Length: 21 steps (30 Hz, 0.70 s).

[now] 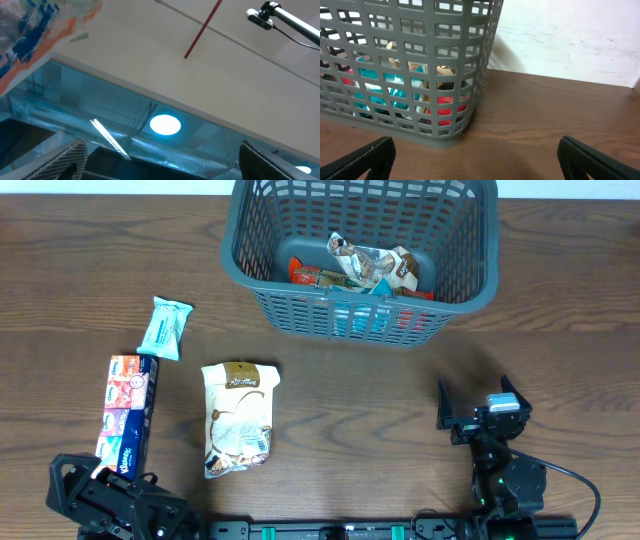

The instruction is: Pack container

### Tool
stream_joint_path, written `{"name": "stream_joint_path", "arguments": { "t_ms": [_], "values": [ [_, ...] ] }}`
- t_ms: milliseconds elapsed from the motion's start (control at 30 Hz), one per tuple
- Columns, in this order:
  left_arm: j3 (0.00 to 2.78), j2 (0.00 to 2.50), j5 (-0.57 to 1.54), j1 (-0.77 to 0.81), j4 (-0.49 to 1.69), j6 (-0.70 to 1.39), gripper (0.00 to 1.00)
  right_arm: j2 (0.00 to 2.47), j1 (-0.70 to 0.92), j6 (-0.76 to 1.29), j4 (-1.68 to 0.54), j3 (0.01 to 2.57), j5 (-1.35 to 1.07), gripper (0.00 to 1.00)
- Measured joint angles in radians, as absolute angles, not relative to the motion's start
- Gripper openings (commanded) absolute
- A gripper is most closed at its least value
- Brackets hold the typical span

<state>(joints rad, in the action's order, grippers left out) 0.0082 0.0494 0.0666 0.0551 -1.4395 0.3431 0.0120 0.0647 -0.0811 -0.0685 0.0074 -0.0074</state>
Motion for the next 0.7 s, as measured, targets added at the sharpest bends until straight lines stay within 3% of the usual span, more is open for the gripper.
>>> {"name": "stream_joint_path", "arguments": {
  "t_ms": [700],
  "values": [
    [0.008, 0.049, 0.037, 0.055, -1.414, 0.366, 0.95, 0.012, 0.065, -0.081, -0.068, 0.007, -0.007, 0.99]
  ]
}}
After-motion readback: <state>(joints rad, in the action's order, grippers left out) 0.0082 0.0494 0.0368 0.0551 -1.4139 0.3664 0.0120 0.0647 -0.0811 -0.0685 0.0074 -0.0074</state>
